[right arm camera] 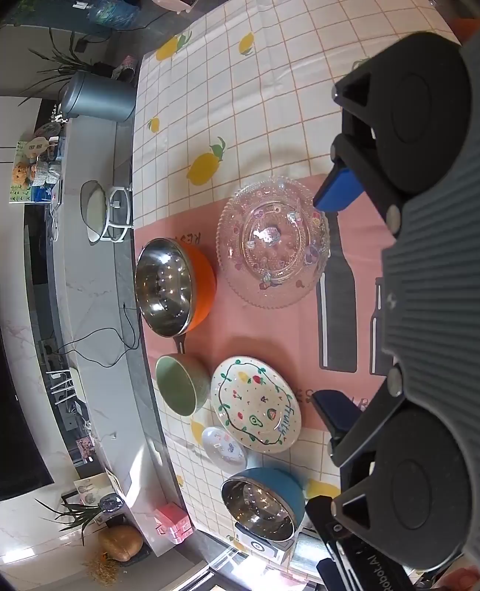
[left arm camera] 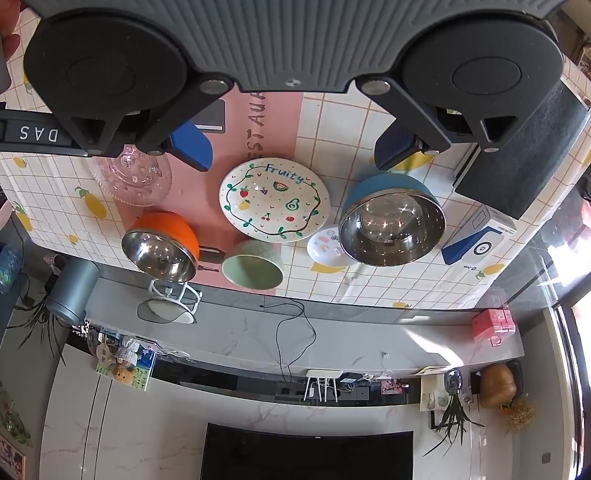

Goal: Organize plates and bowls

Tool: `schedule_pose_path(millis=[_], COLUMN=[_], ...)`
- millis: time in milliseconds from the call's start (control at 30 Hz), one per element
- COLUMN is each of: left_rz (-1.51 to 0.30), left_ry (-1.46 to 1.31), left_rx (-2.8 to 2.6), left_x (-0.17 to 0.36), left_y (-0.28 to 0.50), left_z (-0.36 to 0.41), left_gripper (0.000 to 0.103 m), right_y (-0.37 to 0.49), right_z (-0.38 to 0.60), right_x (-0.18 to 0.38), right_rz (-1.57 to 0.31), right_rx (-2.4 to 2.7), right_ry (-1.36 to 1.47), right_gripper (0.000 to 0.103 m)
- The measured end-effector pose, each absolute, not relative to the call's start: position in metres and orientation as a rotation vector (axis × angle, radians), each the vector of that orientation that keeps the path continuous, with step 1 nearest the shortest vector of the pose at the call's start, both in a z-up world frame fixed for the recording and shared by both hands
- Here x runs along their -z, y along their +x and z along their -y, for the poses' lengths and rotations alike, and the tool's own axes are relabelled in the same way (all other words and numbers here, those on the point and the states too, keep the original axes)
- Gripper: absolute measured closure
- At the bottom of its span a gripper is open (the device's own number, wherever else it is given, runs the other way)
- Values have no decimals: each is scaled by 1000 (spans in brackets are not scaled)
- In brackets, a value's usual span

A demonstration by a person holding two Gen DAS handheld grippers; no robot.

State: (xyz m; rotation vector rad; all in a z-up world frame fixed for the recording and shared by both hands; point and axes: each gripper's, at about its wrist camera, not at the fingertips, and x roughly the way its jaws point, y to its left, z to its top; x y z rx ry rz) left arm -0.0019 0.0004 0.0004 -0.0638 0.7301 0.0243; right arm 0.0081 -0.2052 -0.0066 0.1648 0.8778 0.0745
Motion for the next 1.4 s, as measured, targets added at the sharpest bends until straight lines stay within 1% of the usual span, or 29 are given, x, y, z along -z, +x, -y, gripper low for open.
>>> schedule_pose_path(millis=[300,500,1400], left_rz=[-758,-769,-790], left_ry=[-86,-88,-108], left_rx=[-8,6,2], left_x=[3,1,7], left_y=[-7,-7,-5], left_z=[3,4,2], left_gripper=[0,0,0], right_y=[4,1,5], right_z=[205,205,202], right_x=[9,3,14], right_rz=[-911,-900,-924], right_rx=[-71,-72,-69], right_ry=[155,161,161], right_gripper=[2,2,2])
